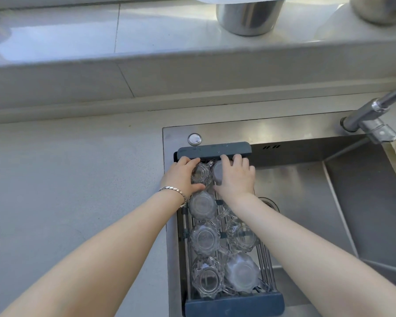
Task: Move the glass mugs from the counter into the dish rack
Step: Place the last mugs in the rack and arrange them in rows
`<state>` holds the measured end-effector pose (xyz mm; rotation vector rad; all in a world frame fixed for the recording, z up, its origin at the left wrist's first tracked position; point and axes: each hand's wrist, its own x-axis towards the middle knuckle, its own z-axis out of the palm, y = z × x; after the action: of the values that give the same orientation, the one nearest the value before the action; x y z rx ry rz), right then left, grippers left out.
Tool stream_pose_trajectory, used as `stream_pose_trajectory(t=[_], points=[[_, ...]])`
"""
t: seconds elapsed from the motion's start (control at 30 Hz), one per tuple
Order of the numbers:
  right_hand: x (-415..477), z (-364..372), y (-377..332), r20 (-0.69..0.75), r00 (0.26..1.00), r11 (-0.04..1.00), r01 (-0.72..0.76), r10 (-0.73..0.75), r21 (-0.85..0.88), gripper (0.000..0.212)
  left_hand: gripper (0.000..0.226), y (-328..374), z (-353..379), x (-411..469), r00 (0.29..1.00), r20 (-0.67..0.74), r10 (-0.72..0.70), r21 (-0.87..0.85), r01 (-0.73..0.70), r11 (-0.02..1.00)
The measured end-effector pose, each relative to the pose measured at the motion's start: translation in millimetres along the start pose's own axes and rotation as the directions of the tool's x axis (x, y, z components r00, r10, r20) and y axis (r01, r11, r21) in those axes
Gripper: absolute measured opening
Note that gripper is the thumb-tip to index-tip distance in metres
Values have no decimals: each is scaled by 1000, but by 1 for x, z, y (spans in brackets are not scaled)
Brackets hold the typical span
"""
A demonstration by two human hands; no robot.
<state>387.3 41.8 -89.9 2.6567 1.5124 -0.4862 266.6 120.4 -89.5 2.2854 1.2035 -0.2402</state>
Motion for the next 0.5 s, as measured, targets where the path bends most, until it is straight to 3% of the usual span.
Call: stream_pose_trajectory(t=[0.1, 0.2, 0.37, 0.5], points=[[9, 2, 4, -14, 999, 996, 48, -50, -72, 75, 76, 0, 0, 1, 1000, 3, -6, 13, 6, 1000], [10, -6, 19, -18, 986, 986, 166, -165, 34, 74, 75, -1, 1, 1, 1000, -5, -4, 36, 4, 999], [8, -24, 44, 56, 906, 897, 404, -420, 179, 78, 75, -2, 4, 0, 1000, -24, -2, 47, 3, 999], [12, -23, 34, 124, 899, 887, 377, -420, 268, 69, 76, -1, 3, 0, 1000, -18, -4, 54, 5, 999]])
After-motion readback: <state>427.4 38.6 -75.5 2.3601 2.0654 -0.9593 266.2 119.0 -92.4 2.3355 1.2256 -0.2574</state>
